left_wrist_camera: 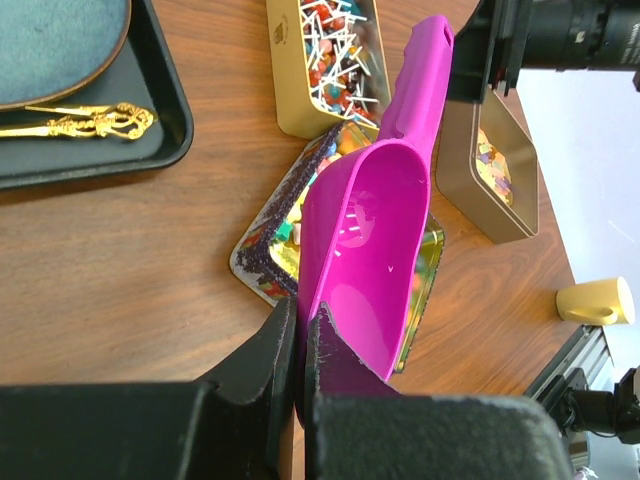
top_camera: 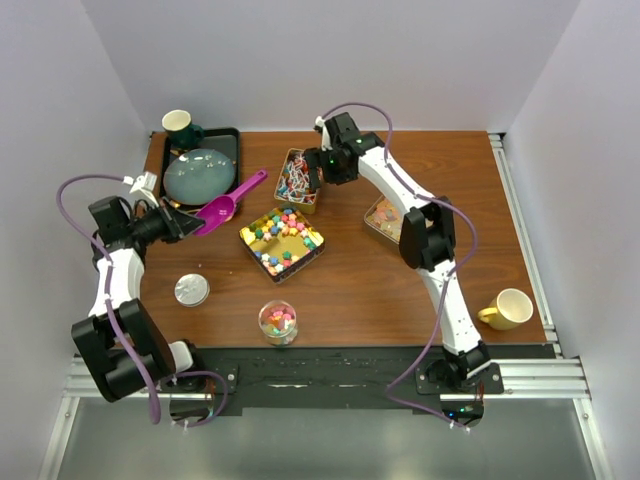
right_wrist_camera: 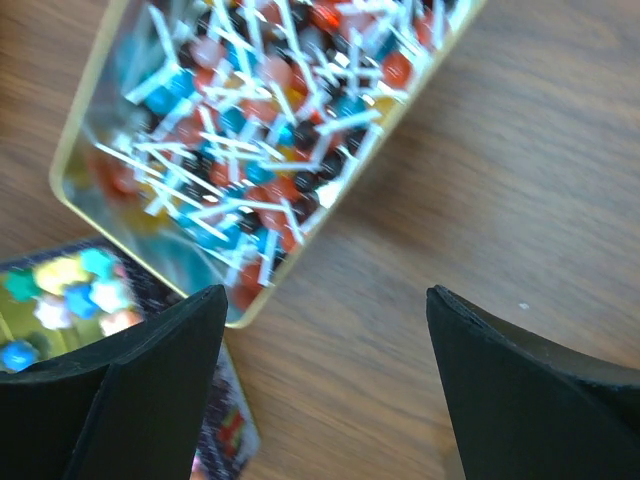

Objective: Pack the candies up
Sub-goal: Move the storage box to the center of the board.

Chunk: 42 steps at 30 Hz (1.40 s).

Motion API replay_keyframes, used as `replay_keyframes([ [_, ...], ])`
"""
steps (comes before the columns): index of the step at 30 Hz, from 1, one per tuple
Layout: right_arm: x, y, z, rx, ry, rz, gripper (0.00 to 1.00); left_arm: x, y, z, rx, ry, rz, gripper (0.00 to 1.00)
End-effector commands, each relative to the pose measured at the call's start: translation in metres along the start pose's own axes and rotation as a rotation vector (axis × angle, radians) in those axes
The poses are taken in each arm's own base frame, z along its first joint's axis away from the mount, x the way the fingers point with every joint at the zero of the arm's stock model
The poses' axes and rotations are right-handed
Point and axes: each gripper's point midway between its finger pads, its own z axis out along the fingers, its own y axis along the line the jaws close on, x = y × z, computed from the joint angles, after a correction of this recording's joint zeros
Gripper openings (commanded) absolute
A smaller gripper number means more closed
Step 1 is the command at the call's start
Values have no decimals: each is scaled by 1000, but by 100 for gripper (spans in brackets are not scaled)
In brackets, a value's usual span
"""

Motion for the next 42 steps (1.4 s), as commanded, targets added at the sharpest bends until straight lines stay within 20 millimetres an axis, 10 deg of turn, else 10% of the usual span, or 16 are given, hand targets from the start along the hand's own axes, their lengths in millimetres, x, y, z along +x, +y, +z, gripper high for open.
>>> replay_keyframes([
  [1,-39,27,-11,-23,-138,17,84,-5,-4,-6,-4,-27,45,0],
  [18,-6,-17,25,204,-62,12,59,0,8,-12,-41,-42,14,0],
  [32,11,-112,-4,246,41,-62,29,0,4,-12,-27,-56,14,0],
  [42,38,-114,-45,148,167,-433,0,3,1,-14,-21,-65,25,0],
])
